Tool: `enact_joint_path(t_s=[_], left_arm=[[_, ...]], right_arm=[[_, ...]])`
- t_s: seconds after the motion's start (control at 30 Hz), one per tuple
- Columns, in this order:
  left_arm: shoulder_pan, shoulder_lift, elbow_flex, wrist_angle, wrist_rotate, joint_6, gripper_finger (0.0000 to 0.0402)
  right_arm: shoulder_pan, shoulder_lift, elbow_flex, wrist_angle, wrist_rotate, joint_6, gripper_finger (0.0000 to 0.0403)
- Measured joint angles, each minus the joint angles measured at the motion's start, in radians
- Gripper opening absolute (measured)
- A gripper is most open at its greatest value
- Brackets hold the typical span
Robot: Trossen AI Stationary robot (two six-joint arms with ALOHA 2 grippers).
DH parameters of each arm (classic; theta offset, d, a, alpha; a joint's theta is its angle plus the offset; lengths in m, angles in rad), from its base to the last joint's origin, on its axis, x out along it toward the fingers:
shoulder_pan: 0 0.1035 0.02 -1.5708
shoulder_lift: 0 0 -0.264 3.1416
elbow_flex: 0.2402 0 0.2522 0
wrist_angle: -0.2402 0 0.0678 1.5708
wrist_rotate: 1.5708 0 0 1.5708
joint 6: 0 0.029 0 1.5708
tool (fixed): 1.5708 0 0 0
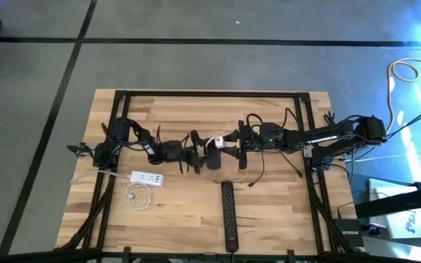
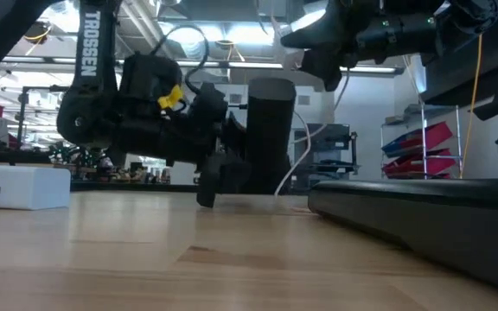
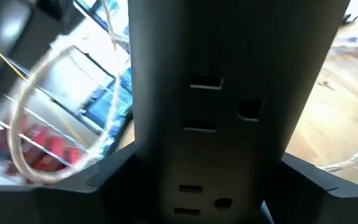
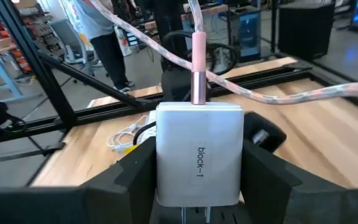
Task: Insert USB
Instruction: Insert the white USB adapter into the black outlet extension
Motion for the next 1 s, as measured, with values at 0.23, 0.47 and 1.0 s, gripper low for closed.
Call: enact_joint_path(t_s=[0.23, 0.47, 1.0], left_arm=[[-0.078, -0.001, 0.002, 0.037, -0.139, 0.212, 0.0256], [-0.057, -0.004, 0.004, 0.001, -0.141, 0.238, 0.0259], [-0.066, -0.01, 0.003, 0.007, -0.302, 0.633, 0.0261]], right_arm=[[0.032, 0.0, 0.0, 0.015, -0.037, 0.021, 0.0172], [0.075, 0.004, 0.0, -0.041, -0.048, 0.018, 0.0172], [0.08, 0.009, 0.0, -0.064, 0.0, -0.01, 0.0172]])
